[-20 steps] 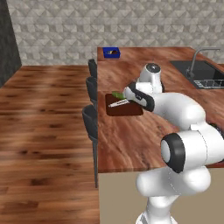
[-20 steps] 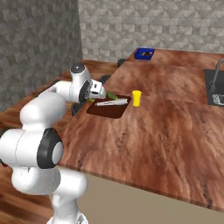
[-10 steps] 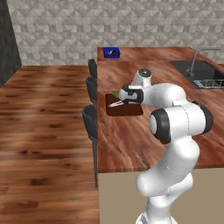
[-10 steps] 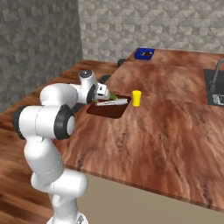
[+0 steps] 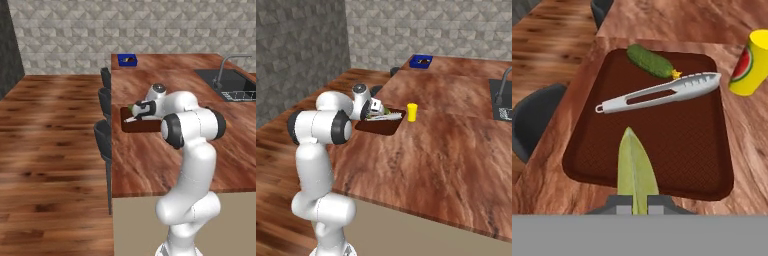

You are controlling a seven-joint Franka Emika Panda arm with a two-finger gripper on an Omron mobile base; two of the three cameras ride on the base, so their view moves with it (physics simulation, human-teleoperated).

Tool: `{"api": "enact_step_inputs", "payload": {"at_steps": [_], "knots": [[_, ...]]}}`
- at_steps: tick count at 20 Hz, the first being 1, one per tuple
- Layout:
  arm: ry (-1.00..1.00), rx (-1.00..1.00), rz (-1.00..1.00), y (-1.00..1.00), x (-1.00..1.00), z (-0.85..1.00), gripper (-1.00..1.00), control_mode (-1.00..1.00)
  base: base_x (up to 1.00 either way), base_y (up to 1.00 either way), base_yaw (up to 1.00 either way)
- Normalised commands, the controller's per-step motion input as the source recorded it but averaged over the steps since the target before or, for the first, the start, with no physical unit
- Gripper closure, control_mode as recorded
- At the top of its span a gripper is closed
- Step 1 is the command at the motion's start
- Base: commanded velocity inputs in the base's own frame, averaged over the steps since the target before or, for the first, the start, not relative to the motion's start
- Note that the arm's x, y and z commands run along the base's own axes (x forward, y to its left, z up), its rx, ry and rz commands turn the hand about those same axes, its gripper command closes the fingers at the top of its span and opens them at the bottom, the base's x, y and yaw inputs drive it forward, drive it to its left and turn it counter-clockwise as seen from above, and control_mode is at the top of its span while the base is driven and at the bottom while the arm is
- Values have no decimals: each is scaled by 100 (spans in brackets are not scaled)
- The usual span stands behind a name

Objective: Gather the lemon wedge and cucumber from the fridge and place them on a tray on the dining counter. Then gather the fish and steak from the fridge and place them on the other tray.

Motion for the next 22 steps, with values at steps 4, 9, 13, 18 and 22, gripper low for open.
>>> {"api": "enact_step_inputs", "payload": {"at_steps": [4,9,13,18,22], "knots": [[0,0,0,0,45,-31,100,-100,0,0,0],[0,0,0,0,41,-32,100,-100,0,0,0],[0,0,0,0,40,-36,100,-100,0,0,0],[0,0,0,0,39,-33,100,-100,0,0,0],[0,0,0,0,35,-29,100,-100,0,0,0]]}}
